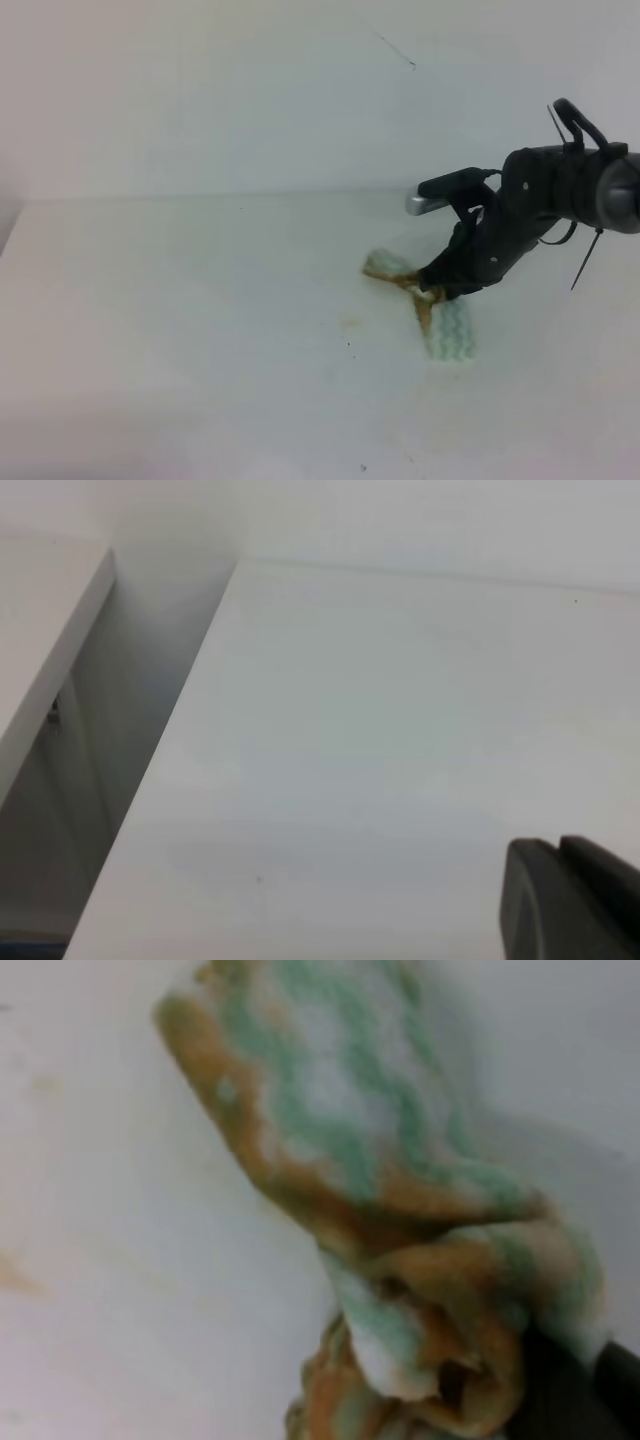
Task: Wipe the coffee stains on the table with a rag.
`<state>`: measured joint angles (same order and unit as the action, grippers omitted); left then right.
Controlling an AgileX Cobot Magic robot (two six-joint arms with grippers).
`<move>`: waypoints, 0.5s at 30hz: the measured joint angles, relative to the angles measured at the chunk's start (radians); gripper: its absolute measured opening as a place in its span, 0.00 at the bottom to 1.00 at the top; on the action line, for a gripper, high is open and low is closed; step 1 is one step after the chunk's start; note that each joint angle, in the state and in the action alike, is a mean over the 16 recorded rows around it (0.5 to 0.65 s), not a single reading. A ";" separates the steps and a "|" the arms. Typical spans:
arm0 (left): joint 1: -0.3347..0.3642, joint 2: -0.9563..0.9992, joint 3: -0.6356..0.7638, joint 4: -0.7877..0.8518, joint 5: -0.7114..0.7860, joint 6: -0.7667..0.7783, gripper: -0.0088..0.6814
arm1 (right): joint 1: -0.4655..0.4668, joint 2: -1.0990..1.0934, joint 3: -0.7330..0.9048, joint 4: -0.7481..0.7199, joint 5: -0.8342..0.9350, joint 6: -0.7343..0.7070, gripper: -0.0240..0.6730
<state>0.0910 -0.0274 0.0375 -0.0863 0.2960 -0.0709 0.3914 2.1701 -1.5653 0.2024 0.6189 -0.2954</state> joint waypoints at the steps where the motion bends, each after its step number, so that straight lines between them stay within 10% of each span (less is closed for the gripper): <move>1: 0.000 0.000 0.000 0.000 0.000 0.000 0.01 | -0.001 0.000 0.000 0.003 0.007 -0.003 0.04; 15: 0.000 0.000 0.000 -0.002 0.000 0.000 0.01 | 0.128 -0.001 0.000 0.240 -0.016 -0.192 0.04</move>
<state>0.0910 -0.0274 0.0375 -0.0881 0.2960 -0.0709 0.5198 2.1692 -1.5653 0.4420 0.6033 -0.4876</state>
